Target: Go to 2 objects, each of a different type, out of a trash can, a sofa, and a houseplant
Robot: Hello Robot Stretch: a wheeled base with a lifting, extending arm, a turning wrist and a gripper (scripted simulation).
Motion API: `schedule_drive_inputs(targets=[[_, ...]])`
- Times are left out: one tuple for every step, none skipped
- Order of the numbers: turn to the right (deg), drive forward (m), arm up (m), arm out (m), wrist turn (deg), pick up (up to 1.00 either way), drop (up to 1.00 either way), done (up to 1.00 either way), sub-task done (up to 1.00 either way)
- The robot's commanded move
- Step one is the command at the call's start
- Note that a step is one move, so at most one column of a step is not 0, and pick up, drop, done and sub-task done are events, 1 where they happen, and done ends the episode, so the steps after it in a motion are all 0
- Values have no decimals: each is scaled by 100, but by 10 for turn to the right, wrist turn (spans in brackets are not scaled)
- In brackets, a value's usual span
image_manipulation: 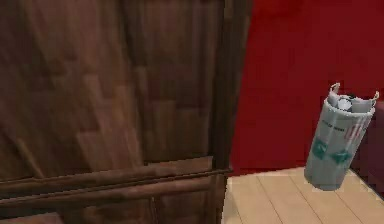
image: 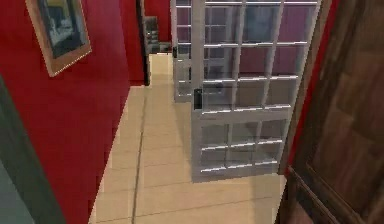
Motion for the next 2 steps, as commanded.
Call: schedule_drive_inputs(targets=[[-210, 0, 0, 0, 0, 0, 0, 0, 0], [0, 5, 0, 0, 0, 0, 0, 0, 0]])
